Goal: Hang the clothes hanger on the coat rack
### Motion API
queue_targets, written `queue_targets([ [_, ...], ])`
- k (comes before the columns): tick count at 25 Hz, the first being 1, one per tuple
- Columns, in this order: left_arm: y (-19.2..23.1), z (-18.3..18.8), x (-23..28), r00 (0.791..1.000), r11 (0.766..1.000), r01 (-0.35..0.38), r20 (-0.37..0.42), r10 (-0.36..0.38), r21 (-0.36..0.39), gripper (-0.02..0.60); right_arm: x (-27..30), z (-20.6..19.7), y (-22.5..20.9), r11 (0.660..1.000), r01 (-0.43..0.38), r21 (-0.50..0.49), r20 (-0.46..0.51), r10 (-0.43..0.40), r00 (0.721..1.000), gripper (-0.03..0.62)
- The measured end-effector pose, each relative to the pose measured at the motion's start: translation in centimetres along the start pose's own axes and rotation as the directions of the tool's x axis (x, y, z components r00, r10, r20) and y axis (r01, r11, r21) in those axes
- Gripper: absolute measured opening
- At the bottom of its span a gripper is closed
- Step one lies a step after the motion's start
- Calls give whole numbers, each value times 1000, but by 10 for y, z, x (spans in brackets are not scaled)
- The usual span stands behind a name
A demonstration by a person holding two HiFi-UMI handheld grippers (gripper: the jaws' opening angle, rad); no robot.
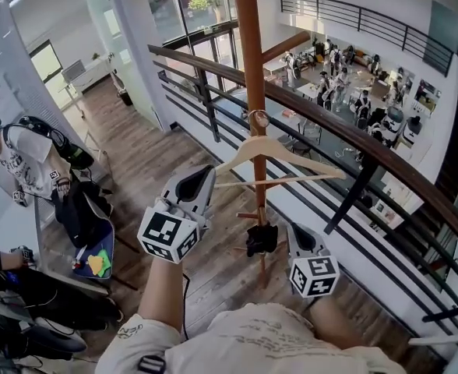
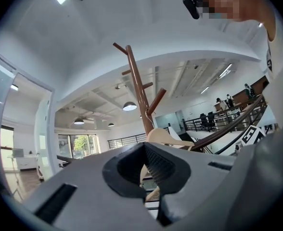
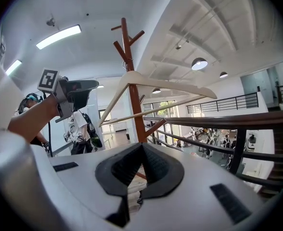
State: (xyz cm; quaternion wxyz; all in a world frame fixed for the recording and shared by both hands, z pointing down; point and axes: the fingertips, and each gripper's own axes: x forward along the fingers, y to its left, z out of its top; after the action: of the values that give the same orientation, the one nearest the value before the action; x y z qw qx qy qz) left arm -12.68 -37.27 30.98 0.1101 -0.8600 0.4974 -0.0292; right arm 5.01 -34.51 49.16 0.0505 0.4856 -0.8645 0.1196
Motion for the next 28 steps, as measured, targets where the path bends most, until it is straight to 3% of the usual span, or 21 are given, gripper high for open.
queue_targets([
  [9,-8,-44,-28,996,984,-80,-55,72,-158,5,2,4,17,999,-36,-8,16,36,999,2],
  [19,-56,-126,-35,977,964,-116,-200,69,-238,5,4,15,23,999,-32,-10,41,32,999,2],
  [28,-80,-134,-19,980,959,-99,-192,48,-266,5,-4,25,25,997,-79,4,95,79,992,2],
])
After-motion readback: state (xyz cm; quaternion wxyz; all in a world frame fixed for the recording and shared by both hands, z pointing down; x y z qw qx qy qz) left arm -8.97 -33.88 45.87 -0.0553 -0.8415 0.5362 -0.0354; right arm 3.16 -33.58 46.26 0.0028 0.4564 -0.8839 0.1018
